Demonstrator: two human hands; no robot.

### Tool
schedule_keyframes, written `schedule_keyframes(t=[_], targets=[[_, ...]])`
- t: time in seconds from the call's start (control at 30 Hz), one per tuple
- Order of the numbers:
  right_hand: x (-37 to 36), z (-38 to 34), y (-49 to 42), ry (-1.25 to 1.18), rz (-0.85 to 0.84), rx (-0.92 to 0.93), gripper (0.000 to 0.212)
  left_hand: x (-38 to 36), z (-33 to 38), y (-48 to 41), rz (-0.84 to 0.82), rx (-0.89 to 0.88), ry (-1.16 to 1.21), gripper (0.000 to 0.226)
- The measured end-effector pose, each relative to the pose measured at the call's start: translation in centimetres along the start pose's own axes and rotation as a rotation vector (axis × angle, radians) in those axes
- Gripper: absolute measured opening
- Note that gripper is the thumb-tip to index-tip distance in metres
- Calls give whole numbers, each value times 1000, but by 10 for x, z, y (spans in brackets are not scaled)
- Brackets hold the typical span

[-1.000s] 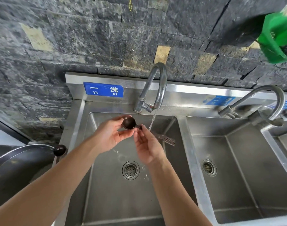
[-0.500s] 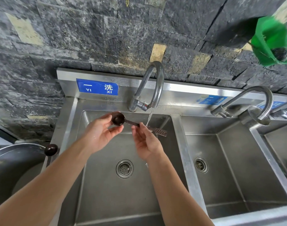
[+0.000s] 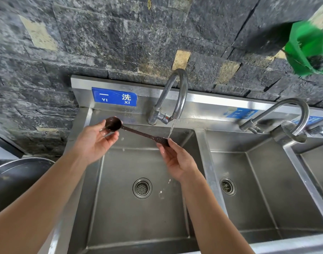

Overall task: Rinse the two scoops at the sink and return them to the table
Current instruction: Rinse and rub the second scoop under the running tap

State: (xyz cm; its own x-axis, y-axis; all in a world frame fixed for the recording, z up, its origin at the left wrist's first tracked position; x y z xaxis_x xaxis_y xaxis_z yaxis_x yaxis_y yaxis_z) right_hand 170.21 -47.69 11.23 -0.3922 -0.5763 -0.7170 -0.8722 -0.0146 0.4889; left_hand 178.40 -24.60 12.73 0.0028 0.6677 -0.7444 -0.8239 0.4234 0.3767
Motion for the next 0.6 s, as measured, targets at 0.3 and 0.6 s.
schedule_keyframes(t=[0.3,0.6], targets=[[38,-26,25,-27,64,56,13,-28,-36,-11,-63,89,3,38],[81,-59,71,-66,117,179,12,-72,-90,-37,-158,202,1,36]])
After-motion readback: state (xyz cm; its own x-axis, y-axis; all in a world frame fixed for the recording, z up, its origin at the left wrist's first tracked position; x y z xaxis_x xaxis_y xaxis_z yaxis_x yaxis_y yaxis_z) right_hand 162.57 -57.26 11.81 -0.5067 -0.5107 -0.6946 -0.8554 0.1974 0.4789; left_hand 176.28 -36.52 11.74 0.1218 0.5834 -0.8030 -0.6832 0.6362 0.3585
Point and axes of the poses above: each hand's wrist, its own y-axis away from the middle knuckle, its own x-axis out of the back of the hand, z = x × y, the point moved 5 cm from there along -y, towards the middle knuckle, and after that the axes turned 15 degrees about -z, right-handed, at the moved point
